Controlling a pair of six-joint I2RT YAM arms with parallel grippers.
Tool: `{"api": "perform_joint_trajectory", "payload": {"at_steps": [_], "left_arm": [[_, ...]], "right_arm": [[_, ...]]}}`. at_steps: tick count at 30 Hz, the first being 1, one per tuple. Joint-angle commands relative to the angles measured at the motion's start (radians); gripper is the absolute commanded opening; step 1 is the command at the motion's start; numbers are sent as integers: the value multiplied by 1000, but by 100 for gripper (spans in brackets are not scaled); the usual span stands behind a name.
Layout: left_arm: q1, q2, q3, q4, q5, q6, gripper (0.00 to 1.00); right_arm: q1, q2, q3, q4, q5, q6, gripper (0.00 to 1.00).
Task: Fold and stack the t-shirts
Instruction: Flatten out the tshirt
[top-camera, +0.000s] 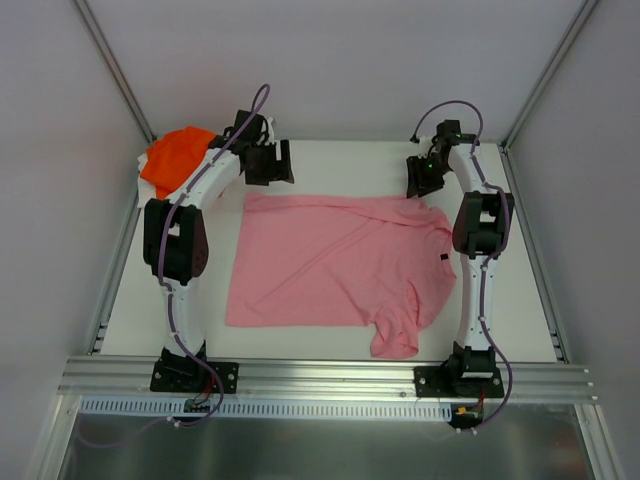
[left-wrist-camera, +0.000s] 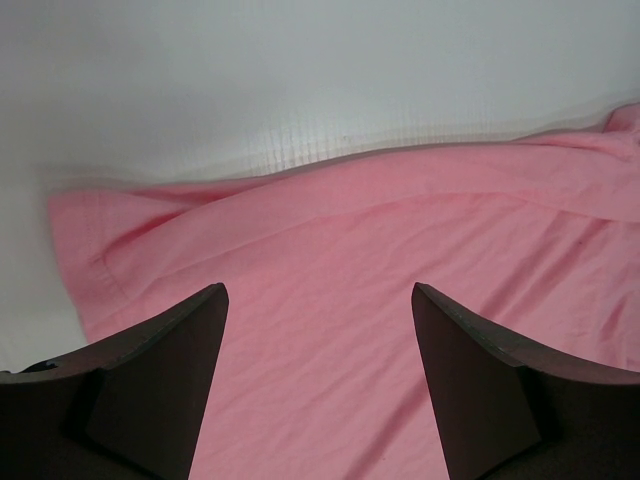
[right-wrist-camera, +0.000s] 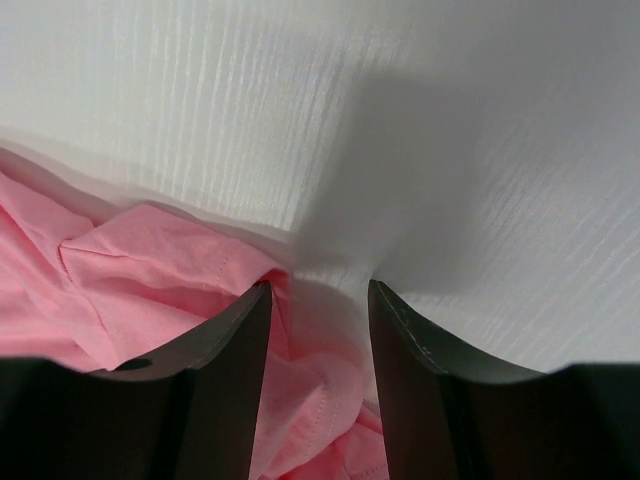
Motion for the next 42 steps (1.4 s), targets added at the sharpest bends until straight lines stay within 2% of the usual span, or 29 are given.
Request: {"api": "perform_joint_trajectory", "payload": {"at_steps": [1, 22, 42], "left_arm": [[-14, -19, 41, -13, -4, 9, 76], [-17, -2, 53, -2, 9, 19, 76], [-17, 0, 47, -8, 13, 27, 76]], "right_arm": [[-1, -41, 56, 6, -33, 24, 48], [11, -152, 47, 12, -72, 59, 46], [46, -109, -41, -9, -35, 30, 48]]}}
